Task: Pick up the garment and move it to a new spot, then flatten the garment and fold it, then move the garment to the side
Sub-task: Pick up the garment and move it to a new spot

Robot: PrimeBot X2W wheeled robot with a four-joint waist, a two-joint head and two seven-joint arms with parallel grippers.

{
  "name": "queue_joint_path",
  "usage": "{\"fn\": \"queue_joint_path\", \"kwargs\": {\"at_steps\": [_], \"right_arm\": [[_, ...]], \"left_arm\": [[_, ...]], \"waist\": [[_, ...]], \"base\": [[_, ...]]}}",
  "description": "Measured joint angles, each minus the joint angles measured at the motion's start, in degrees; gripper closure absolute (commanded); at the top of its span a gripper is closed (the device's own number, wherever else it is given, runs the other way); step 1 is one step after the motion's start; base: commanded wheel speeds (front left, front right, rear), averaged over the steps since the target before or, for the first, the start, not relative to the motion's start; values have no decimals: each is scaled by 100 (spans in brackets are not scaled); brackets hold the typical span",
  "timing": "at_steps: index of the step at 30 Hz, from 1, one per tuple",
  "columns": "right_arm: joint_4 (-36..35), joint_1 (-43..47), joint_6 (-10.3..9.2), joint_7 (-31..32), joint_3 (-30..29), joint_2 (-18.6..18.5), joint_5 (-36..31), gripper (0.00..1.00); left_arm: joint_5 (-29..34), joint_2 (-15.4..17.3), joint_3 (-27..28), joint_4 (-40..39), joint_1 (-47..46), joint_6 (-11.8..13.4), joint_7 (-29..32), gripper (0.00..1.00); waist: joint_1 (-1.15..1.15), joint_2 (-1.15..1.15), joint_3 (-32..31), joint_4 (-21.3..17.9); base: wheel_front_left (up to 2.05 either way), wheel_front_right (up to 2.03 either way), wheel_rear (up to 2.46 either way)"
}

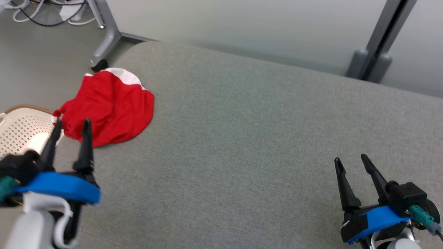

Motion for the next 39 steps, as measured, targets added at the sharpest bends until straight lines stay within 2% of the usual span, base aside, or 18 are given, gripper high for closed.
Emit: {"fn": "queue_joint_path", "kwargs": {"at_steps": [3,7,13,20,26,27,28,29,34,39], "right_arm": [[-100,-101,0,42,60,-48,-36,0],[-259,-356,0,91,226,-153,-69,0],[-493,-829,0,43,513,-263,-156,0],[-870,-1259,0,-80,712,-375,-318,0],[-1054,-1373,0,-126,722,-413,-359,0],[-1072,-1383,0,-129,716,-415,-360,0],[-1088,-1387,0,-127,721,-414,-360,0],[-1103,-1389,0,-129,724,-414,-369,0],[-1114,-1386,0,-142,695,-409,-383,0],[-1016,-1360,0,-181,657,-346,-353,0]], "left_arm": [[-309,275,218,-80,-395,-12,590,0],[-558,661,524,158,-892,130,1314,0],[-869,1031,942,695,-1319,397,1897,0],[-870,1445,1313,1430,-1494,931,2225,0],[-1014,1282,1457,1912,-1522,1274,2429,0],[-1091,1233,1482,1990,-1524,1318,2487,5],[-1150,1206,1510,2050,-1528,1334,2549,50],[-1184,1220,1536,2073,-1543,1340,2607,100],[-1435,1191,1626,2130,-1626,1354,2862,100],[-1468,1200,1596,2071,-1622,1225,2871,100]], "waist": [[0,0,230,-97],[1,0,667,-341],[1,0,1339,-804],[2,0,2053,-1301],[2,0,2483,-1570],[2,0,2532,-1601],[2,0,2571,-1631],[1,0,2604,-1657],[1,0,2620,-1719],[1,0,2391,-1674]], "base": [[0,0,0],[0,0,0],[0,0,0],[0,0,0],[0,0,0],[0,0,0],[0,0,0],[0,0,0],[0,0,0],[0,0,0]]}}
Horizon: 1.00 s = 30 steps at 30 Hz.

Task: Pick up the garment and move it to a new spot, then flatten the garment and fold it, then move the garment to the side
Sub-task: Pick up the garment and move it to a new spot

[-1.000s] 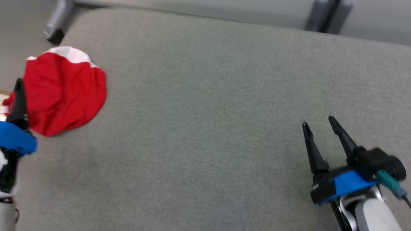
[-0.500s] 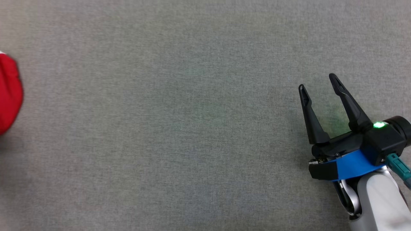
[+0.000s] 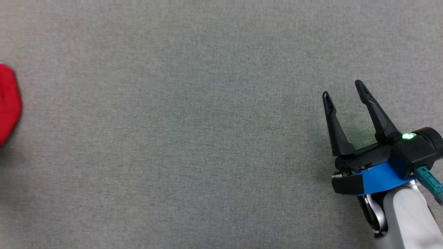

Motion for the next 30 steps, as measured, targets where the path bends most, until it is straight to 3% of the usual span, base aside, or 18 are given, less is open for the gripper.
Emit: {"fn": "queue_joint_path", "kwargs": {"at_steps": [7,16,21,30], "right_arm": [[286,147,0,-126,-12,125,144,0],[570,486,0,-271,-82,319,332,0],[601,602,0,-326,-90,390,397,0],[566,775,0,-326,-191,438,416,0]], "left_arm": [[123,255,-91,-730,-158,-266,-236,100],[318,475,-615,-2189,-762,-693,-138,100],[363,372,-1069,-2988,-1065,-848,46,100],[463,-216,-2086,-3974,-1285,-950,377,100]], "waist": [[-1,0,-661,190],[-2,0,-1571,292],[-2,0,-1930,91],[-2,0,-2158,-631]], "base": [[0,0,0],[0,0,0],[0,0,0],[0,0,0]]}}
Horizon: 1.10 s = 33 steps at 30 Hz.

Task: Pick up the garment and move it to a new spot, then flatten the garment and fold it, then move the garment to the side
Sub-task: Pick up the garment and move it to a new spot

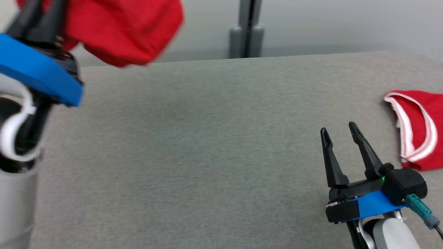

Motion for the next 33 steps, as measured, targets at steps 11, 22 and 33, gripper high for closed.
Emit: {"fn": "queue_joint_path", "kwargs": {"at_steps": [11,22,33], "right_arm": [[-27,64,0,41,23,31,49,0],[-45,66,0,92,79,38,52,0],[-110,103,0,198,-63,41,-13,0]], "left_arm": [[-55,-1031,-1072,956,1022,-26,-420,100],[658,-1605,-1975,3096,1613,-110,-1496,0],[656,-1811,-1870,3334,1633,-226,-3053,0]], "waist": [[1,0,-8,-807],[1,0,-12,-950],[1,0,-221,-411]], "base": [[0,0,0],[0,0,0],[0,0,0]]}}
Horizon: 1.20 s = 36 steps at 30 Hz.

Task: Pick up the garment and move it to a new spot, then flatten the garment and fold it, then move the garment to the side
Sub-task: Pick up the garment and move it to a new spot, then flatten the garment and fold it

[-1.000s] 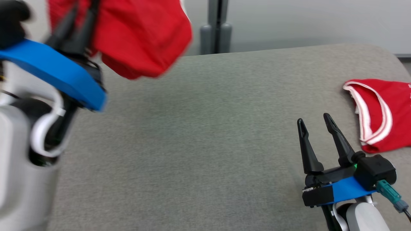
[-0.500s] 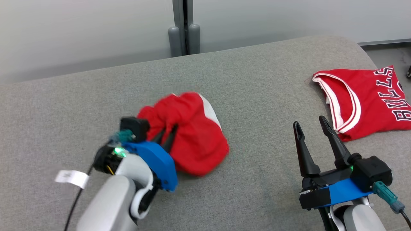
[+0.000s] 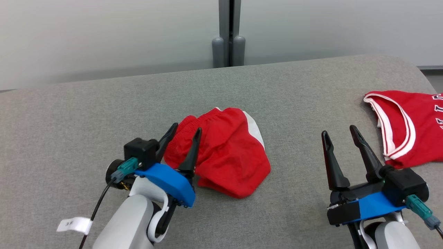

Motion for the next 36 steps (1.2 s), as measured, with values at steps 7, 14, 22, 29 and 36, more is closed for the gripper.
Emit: {"fn": "queue_joint_path", "kwargs": {"at_steps": [7,14,22,29,36], "right_arm": [[-98,133,0,81,-111,-2,-40,0],[-131,326,0,199,-356,-8,-45,0],[-52,598,0,309,-627,-5,-11,0],[24,688,0,328,-680,-1,53,0],[105,694,0,352,-673,1,125,0]], "left_arm": [[-60,270,366,-368,498,77,-793,0],[3,399,803,-668,905,289,-992,0],[255,678,1201,-732,1462,428,-1014,0],[240,737,1334,-686,1631,404,-1014,0],[100,773,1371,-662,1664,402,-926,0]], "waist": [[0,0,-162,296],[0,0,-265,522],[0,0,-350,605],[0,0,-362,588],[0,0,-394,554]], "base": [[0,0,0],[0,0,0],[0,0,0],[0,0,0],[0,0,0]]}}
